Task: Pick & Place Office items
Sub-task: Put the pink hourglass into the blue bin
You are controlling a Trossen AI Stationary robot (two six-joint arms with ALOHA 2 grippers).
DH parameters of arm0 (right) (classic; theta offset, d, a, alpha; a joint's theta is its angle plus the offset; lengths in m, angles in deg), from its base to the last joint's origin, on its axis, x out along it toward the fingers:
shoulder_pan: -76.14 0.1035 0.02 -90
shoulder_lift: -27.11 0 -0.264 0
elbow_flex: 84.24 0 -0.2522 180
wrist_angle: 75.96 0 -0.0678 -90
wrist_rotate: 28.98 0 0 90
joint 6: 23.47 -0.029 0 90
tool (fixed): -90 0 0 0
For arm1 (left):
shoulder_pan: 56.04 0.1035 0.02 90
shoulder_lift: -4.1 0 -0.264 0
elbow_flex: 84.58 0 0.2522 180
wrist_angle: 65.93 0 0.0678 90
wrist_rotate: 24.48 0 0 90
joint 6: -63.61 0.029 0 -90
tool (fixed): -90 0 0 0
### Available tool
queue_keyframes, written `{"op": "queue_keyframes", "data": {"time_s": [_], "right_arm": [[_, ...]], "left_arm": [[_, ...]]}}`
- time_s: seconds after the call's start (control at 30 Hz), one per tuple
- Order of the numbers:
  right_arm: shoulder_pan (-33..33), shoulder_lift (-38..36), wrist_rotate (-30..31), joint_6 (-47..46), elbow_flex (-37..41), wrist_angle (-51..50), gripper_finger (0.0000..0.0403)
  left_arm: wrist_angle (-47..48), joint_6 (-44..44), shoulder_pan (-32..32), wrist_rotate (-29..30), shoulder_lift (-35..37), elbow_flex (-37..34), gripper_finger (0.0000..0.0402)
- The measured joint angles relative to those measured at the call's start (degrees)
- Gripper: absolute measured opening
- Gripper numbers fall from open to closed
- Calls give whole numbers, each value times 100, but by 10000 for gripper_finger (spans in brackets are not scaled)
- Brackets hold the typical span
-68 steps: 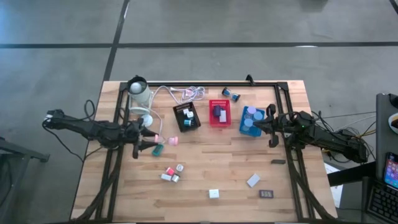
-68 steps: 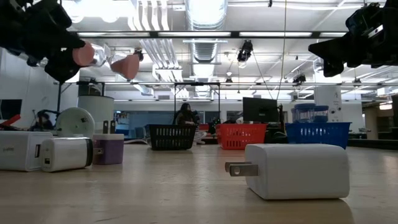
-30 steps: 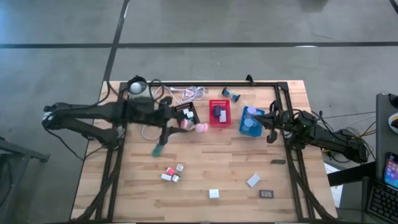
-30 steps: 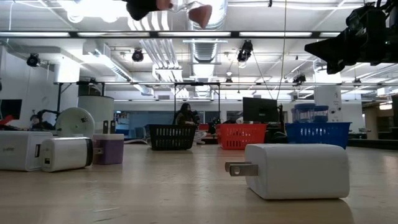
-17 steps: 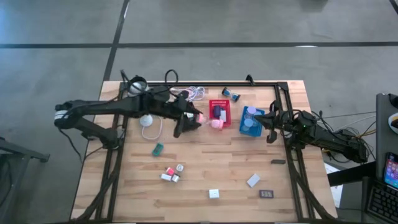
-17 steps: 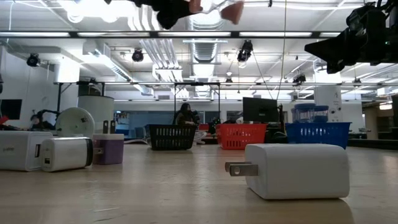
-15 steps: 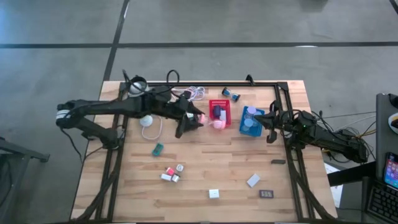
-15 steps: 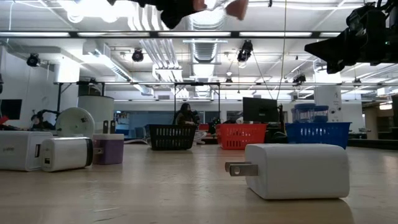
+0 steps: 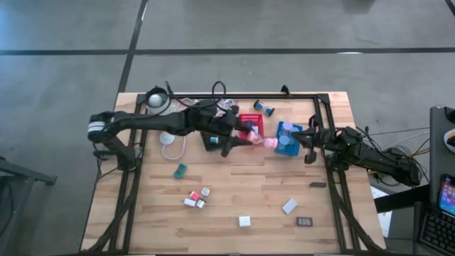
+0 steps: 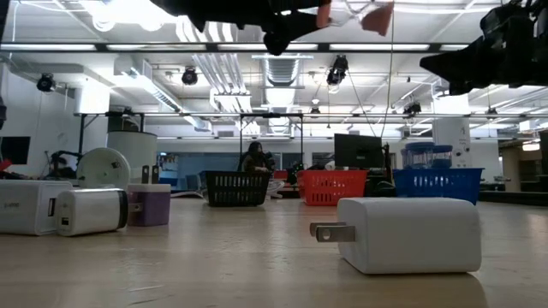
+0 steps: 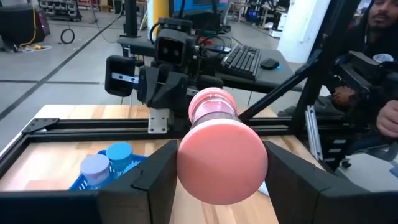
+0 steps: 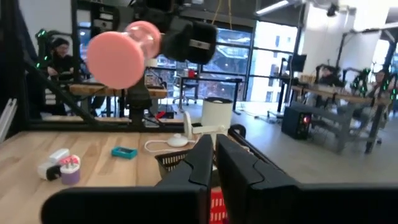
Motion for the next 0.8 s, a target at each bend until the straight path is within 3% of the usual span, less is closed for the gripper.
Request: {"op": "queue_keyframes", "data": {"time_s": [0.23, 0.53, 0.8], "right_arm": [[4, 4, -665, 431, 2, 284, 116], [13, 135, -695, 1757, -70, 1209, 257], [13, 701, -608, 2314, -308, 1209, 340]], "left_arm": [[-68, -58, 89, -64, -285, 409, 204], [-587, -461, 296, -112, -286, 436, 204], [-715, -743, 418, -103, -452, 438, 204]]}}
